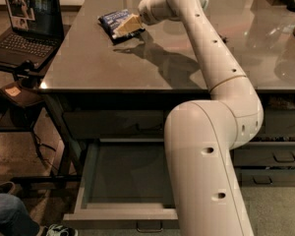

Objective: Place blue chip bag into middle drawer

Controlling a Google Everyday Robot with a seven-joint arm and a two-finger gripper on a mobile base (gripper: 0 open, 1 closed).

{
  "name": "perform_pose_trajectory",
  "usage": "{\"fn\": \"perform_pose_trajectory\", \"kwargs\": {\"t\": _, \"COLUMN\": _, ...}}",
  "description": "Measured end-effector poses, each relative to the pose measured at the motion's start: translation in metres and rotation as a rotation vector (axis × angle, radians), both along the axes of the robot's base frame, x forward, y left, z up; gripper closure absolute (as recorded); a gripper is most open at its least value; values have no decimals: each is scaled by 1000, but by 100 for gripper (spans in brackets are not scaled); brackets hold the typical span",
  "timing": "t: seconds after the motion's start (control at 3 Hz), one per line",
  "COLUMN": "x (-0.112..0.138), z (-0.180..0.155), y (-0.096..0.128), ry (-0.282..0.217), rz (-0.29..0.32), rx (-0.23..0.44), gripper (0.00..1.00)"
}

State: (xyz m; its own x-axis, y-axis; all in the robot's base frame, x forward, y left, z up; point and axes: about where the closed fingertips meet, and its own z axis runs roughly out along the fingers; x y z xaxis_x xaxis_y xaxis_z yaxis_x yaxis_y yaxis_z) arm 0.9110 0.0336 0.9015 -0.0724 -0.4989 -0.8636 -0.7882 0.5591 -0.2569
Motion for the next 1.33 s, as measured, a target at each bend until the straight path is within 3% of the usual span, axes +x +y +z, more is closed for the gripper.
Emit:
{"fn": "perform_pose_trajectory", "kwargs": {"t": 0.67, "x": -9, "z": -16, "y": 46, "ry": 51, "rz": 93, "rx": -12, "gripper": 0}}
{"fn": "perform_pose_trajectory", "kwargs": {"t": 1.0, "x": -9, "z": -16, "y": 46, "ry": 51, "rz": 94, "rx": -13, "gripper": 0}}
{"fn": "perform_pose_trajectory", "kwargs": {"t": 1.33, "x": -1, "z": -28, "y": 43, "ry": 96, "rz": 36, "rx": -36, "gripper": 0}}
